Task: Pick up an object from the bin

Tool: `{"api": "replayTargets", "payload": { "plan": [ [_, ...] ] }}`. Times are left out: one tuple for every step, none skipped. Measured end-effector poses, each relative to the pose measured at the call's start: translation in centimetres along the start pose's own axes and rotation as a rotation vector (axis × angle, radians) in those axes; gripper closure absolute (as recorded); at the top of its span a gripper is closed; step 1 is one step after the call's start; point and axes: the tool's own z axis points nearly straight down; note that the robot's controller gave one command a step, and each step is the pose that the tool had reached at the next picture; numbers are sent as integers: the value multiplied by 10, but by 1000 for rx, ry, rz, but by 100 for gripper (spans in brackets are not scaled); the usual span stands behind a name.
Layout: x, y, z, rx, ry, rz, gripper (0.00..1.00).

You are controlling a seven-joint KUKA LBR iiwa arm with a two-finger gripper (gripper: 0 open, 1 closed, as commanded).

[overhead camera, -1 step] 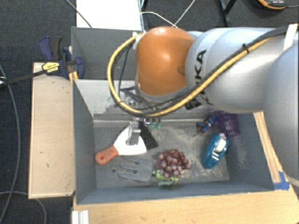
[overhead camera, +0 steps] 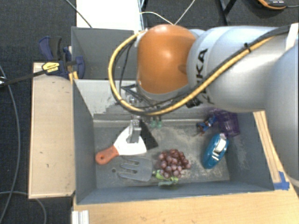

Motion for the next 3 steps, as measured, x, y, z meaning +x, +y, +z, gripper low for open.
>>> {"api": "replayTargets", "payload": {
  "plan": [
    [31,44,119,-1,-3,-158,0],
    [41,56,54,-3,-13,-434,0],
    [-10,-4,117,-2,-3,-373,0]
  ]
}}
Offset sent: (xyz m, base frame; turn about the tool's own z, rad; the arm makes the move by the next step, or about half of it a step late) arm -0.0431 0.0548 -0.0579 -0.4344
